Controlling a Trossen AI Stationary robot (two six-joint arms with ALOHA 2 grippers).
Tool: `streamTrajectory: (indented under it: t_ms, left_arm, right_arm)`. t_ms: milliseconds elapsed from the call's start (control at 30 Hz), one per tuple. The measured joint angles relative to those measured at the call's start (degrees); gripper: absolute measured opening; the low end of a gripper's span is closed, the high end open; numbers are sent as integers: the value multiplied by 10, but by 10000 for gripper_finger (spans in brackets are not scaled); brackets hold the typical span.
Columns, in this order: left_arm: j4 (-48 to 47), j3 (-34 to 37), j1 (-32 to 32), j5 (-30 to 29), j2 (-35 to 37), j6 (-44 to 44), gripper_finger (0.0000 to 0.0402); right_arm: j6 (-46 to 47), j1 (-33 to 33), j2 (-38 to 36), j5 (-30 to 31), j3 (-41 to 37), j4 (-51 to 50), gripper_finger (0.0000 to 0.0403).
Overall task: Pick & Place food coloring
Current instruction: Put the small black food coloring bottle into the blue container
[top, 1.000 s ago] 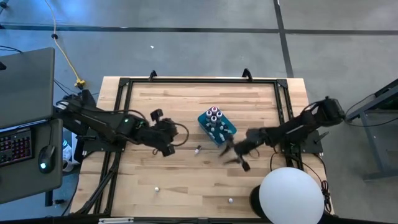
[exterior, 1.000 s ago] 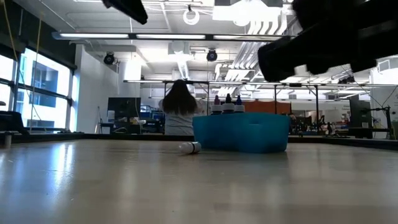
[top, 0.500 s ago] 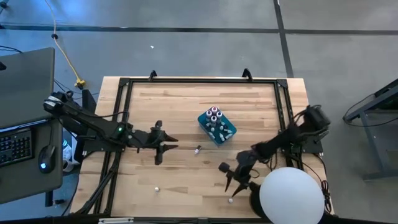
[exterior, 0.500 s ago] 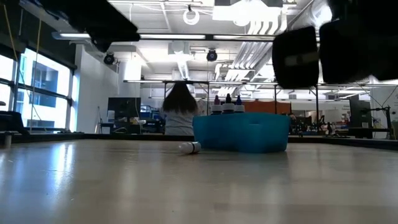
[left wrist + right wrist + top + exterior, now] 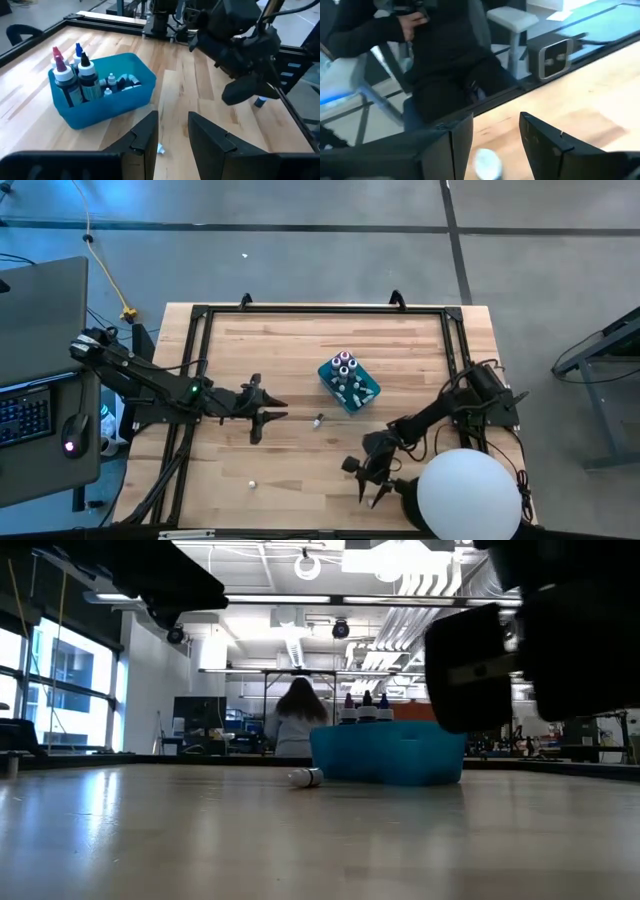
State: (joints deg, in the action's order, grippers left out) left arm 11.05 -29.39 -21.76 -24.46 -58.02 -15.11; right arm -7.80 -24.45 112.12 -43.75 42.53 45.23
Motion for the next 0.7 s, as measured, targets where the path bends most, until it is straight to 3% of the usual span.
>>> streamTrajectory:
  t_ms: [467, 700]
  left_arm:
    - [30, 0, 0, -1, 0, -3, 103]
    - [34, 0, 0, -1, 0, -18, 103]
  right_arm:
    - [-51, -17, 5, 36, -12, -59, 152]
    - [-66, -24, 5, 32, -12, -71, 104]
